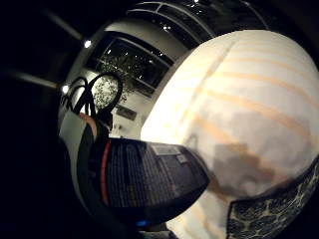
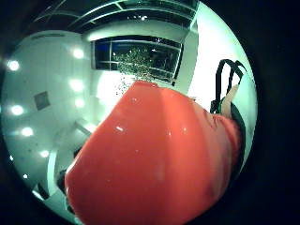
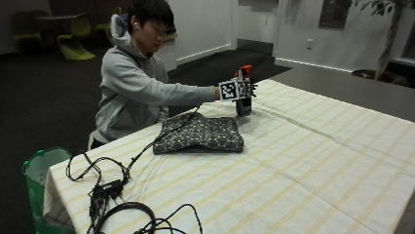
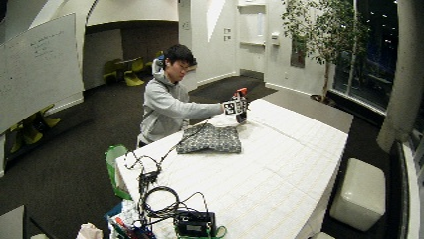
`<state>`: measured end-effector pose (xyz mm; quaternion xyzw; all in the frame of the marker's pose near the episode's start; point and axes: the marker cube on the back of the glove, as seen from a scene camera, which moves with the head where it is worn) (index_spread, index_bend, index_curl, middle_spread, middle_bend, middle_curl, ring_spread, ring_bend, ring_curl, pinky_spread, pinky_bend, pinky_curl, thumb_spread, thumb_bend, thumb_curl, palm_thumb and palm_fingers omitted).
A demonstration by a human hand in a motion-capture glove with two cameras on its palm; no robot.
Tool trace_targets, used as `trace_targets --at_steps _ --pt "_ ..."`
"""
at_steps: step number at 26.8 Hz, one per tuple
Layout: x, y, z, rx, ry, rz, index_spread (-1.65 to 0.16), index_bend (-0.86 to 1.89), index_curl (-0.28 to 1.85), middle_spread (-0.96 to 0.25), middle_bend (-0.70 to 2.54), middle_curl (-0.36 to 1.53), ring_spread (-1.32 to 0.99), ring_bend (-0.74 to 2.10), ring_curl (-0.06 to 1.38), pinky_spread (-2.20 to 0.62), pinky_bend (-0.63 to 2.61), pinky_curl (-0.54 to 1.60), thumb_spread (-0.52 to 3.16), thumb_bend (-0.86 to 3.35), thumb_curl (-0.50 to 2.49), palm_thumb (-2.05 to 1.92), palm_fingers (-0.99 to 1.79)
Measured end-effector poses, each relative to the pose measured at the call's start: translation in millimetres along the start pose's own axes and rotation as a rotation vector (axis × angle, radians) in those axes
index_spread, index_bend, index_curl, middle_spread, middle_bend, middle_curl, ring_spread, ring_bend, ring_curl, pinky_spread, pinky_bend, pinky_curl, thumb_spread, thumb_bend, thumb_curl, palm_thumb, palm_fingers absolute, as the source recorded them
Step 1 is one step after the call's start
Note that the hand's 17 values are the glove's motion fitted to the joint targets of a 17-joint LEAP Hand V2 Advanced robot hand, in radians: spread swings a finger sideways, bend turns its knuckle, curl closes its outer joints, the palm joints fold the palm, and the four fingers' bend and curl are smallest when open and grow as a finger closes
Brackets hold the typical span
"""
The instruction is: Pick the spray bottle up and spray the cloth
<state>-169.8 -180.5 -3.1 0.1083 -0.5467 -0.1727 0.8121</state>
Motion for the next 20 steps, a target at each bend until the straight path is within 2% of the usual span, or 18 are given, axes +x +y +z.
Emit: trace_targets --at_steps 2,4,6,7,11,20 --pt "0 -5 1 -0.014 -0.002 0.018 -0.16 0.39 0.52 -0.07 0.53 0.46 -0.17 0.46 0.41 -0.24 0.41 0.38 0.22 -0.03 0.76 0.97 1.28" --pt "-3 -2 -4 -0.061 -0.016 0.035 -0.19 0.22 0.48 -0.08 0.45 0.43 -0.17 0.43 0.40 -0.22 0.51 0.41 0.29 -0.03 0.75 0.98 1.06" --pt "-2 0 -11 -0.050 0.009 0.040 -0.22 0.06 0.46 -0.07 0.35 0.42 -0.14 0.38 0.42 -0.11 0.51 0.44 0.43 -0.05 0.71 0.93 0.42" --pt "2 0 -15 -0.015 0.043 0.038 -0.24 0.05 0.47 -0.06 0.32 0.42 -0.12 0.38 0.44 -0.07 0.54 0.47 0.47 -0.06 0.70 0.91 0.25" --pt "11 13 -30 0.057 0.139 0.029 -0.29 0.03 0.37 -0.04 0.25 0.38 -0.10 0.34 0.39 0.01 0.57 0.44 0.59 -0.07 0.64 0.84 0.15" --pt "-4 43 -63 0.126 0.144 0.007 -0.33 0.09 0.28 -0.03 0.24 0.36 -0.07 0.32 0.33 0.11 0.56 0.38 0.72 -0.04 0.57 0.81 0.14"
